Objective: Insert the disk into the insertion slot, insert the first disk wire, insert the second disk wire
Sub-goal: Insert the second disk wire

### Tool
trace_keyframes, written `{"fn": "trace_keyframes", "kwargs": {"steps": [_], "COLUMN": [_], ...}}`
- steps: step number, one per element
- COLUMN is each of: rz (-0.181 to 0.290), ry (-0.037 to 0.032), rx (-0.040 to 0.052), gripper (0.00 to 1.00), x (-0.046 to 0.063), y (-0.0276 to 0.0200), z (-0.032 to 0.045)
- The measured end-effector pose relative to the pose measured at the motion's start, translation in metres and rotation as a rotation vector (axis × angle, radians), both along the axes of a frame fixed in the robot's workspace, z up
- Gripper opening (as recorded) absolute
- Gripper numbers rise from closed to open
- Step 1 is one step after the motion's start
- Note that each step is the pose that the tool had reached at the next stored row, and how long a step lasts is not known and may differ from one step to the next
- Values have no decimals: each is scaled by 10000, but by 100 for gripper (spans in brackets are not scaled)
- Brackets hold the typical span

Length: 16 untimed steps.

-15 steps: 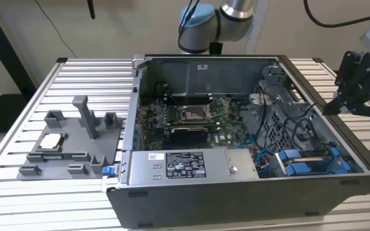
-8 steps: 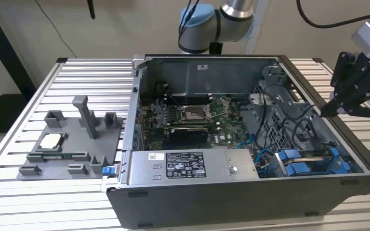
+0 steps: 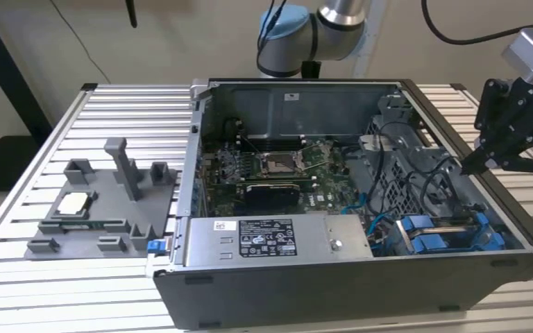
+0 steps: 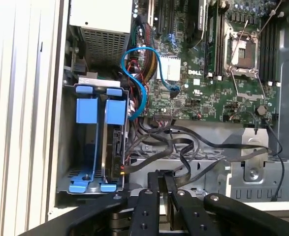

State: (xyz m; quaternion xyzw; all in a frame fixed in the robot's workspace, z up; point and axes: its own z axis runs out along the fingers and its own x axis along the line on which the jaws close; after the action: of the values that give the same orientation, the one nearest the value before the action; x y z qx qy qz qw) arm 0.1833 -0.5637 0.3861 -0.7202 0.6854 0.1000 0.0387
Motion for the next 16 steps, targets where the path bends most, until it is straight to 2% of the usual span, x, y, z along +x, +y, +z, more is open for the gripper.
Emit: {"fn": "trace_keyframes", "kwargs": {"steps": [4, 11, 14, 16], "rz": [-2, -1, 0, 1], "ry": [-1, -22, -38, -44], "rx": [-22, -54, -157, -288], "gripper": [16, 16, 16, 16], "x": [-16, -160, -228, -266], "y": [1, 0, 0, 0], "z": [2, 0, 0, 1]}}
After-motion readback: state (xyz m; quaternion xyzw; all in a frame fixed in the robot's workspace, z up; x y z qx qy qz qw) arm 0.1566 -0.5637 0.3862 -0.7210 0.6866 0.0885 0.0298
